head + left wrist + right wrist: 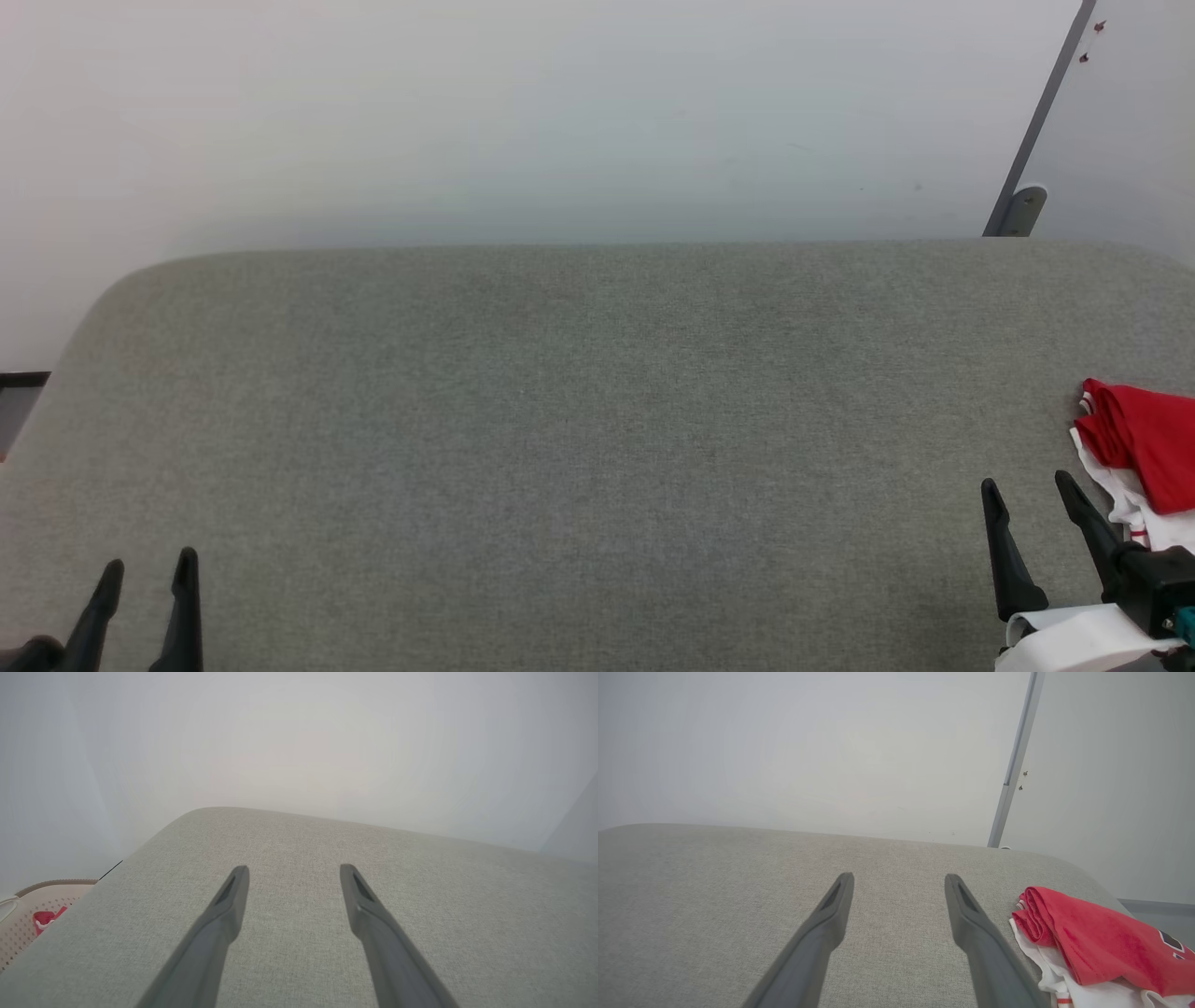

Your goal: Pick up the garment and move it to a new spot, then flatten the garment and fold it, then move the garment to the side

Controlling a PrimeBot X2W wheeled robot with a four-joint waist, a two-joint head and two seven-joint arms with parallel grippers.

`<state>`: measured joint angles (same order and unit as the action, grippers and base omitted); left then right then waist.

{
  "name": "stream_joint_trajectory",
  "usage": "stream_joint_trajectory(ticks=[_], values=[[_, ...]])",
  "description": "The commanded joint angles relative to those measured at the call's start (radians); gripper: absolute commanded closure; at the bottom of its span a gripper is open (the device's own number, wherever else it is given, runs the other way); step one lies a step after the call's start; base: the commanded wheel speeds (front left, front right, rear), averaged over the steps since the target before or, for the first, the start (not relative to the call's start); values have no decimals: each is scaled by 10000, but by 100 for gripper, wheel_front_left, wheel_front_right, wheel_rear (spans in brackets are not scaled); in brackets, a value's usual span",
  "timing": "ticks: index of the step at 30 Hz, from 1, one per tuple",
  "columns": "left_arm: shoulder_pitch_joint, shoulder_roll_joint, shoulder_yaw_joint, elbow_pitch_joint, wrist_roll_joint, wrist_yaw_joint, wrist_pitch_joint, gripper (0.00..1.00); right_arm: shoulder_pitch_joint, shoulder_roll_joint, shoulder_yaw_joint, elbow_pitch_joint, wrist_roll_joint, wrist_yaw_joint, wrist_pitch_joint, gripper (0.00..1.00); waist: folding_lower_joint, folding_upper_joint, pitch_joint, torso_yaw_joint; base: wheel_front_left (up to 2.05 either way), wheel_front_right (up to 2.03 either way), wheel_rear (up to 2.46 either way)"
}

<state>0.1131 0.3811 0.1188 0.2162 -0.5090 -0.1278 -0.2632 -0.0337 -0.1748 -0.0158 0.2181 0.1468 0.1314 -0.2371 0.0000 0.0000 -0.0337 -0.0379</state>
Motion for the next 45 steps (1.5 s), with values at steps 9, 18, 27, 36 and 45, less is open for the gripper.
stream_joint_trajectory(ticks=[9, 18, 27, 36, 45], values=[[124, -118, 218, -229, 196, -36, -12, 0, 165, 77, -74, -74, -43, -17, 63, 0, 0, 0, 24, 7, 0, 0, 0], [162, -516, 168, 56, 228, 2, 19, 100, 159, 181, -72, 274, -8, 2, 105, 100, 0, 0, 35, 14, 0, 0, 0], [-152, -852, 163, 90, -1154, -2, 498, 100, 2, 311, -233, 301, 1792, 1, 566, 100, 0, 0, 58, 40, 0, 0, 0], [-421, -1156, 132, 104, -2402, -6, 903, 100, -86, 425, -306, 259, 3421, -1, 915, 100, 0, 0, 83, 66, 0, 0, 0], [-664, -1430, 107, 121, -3531, -10, 1276, 100, -179, 532, -389, 246, 4887, -2, 1248, 100, 0, 0, 107, 93, 0, 0, 0]])
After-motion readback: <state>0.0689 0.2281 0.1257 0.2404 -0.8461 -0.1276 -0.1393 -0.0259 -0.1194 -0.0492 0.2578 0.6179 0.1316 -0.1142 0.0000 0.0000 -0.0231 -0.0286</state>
